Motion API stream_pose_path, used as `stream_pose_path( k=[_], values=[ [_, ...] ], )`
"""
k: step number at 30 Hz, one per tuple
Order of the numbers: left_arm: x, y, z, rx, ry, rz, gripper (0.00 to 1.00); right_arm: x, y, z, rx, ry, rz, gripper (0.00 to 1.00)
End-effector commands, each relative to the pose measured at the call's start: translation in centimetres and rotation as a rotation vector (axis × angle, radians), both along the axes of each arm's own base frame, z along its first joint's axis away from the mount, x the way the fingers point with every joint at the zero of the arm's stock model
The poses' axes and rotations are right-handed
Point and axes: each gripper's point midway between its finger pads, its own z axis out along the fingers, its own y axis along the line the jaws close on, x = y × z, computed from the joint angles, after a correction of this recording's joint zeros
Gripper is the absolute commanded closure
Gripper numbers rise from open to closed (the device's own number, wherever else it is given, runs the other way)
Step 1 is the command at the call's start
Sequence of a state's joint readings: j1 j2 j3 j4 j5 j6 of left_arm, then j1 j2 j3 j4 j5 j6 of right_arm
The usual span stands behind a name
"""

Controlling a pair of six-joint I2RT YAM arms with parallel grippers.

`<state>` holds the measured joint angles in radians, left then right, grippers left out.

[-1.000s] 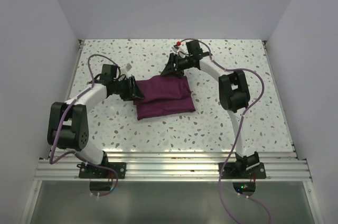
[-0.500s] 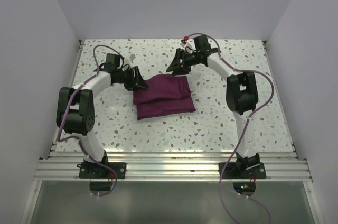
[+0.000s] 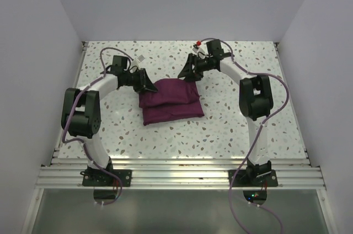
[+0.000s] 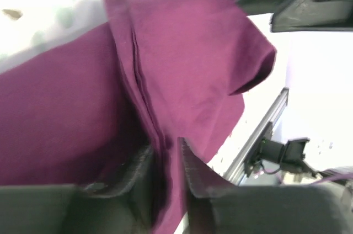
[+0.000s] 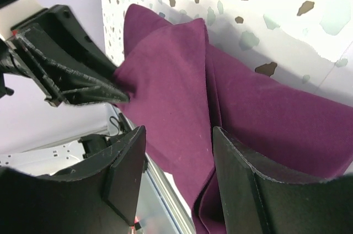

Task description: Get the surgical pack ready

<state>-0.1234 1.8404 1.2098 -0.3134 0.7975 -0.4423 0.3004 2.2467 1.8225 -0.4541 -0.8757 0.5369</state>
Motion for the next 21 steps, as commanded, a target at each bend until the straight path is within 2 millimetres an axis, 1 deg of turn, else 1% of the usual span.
stream_pose_path(
  k=[1, 3, 4, 5, 6, 7, 8, 9, 10, 11, 12, 13, 14, 15, 16, 18, 19, 20, 21],
  values=[
    [0.6, -1.8, 2.5, -0.13, -0.068, -0.056, 0.8, -0.1, -0.5, 4.5, 0.022, -0.116, 0.0, 0.45],
    [0.2, -1.9, 2.7, -0.139, -0.075, -0.061, 0.91, -0.2, -1.0, 4.4, 0.019, -0.114, -0.007, 0.45],
    [-0.1, -2.0, 3.2, -0.14, -0.09, -0.068, 0.98, -0.3, -1.2, 4.9, 0.021, -0.122, -0.01, 0.45],
    [-0.5, -2.0, 3.1, -0.135, -0.094, -0.075, 1.0, -0.5, -1.4, 4.7, 0.019, -0.115, -0.011, 0.45],
    [-1.1, -2.0, 3.7, -0.139, -0.112, -0.085, 1.0, -0.6, -1.4, 4.8, 0.02, -0.114, -0.012, 0.45],
    [-1.5, -2.0, 3.8, -0.139, -0.119, -0.094, 1.0, -0.7, -1.5, 4.8, 0.021, -0.114, -0.013, 0.45],
    [-2.5, -1.9, 3.2, -0.134, -0.111, -0.108, 1.0, -0.9, -1.6, 4.9, 0.02, -0.117, -0.015, 0.45],
    [-3.2, -1.9, 3.8, -0.134, -0.13, -0.122, 1.0, -1.1, -1.6, 5.0, 0.02, -0.118, -0.013, 0.45],
    [-4.3, -1.9, 3.1, -0.123, -0.13, -0.143, 1.0, -1.4, -1.7, 4.8, 0.017, -0.11, -0.015, 0.45],
    [-5.0, -1.8, 2.9, -0.117, -0.126, -0.149, 1.0, -1.5, -1.7, 5.0, 0.02, -0.114, -0.014, 0.45],
    [-5.7, -1.7, 3.3, -0.112, -0.145, -0.157, 1.0, -1.6, -1.8, 5.0, 0.02, -0.114, -0.014, 0.45],
    [-6.9, -1.7, 2.5, -0.107, -0.131, -0.169, 1.0, -1.9, -1.8, 4.7, 0.017, -0.102, -0.014, 0.45],
    [-7.5, -1.7, 2.3, -0.105, -0.132, -0.172, 1.0, -2.0, -2.0, 4.7, 0.014, -0.1, -0.016, 0.45],
    [-8.0, -1.6, 2.7, -0.105, -0.149, -0.174, 0.99, -2.2, -2.0, 4.6, 0.011, -0.1, -0.015, 0.45],
    [-9.2, -1.6, 1.9, -0.103, -0.125, -0.177, 0.97, -2.5, -2.1, 4.3, 0.006, -0.088, -0.016, 0.45],
    [-10.0, -1.6, 2.1, -0.095, -0.144, -0.173, 0.93, -3.0, -2.3, 4.1, -0.003, -0.081, -0.01, 0.45],
    [-10.9, -1.8, 1.6, -0.093, -0.13, -0.184, 0.91, -3.3, -2.4, 3.7, -0.012, -0.068, -0.012, 0.45],
    [-11.3, -2.0, 1.6, -0.091, -0.136, -0.188, 0.9, -3.5, -2.6, 3.4, -0.017, -0.054, -0.012, 0.45],
    [-11.7, -2.1, 1.9, -0.091, -0.149, -0.19, 0.87, -3.8, -2.5, 3.2, -0.02, -0.042, -0.006, 0.45]
  ],
)
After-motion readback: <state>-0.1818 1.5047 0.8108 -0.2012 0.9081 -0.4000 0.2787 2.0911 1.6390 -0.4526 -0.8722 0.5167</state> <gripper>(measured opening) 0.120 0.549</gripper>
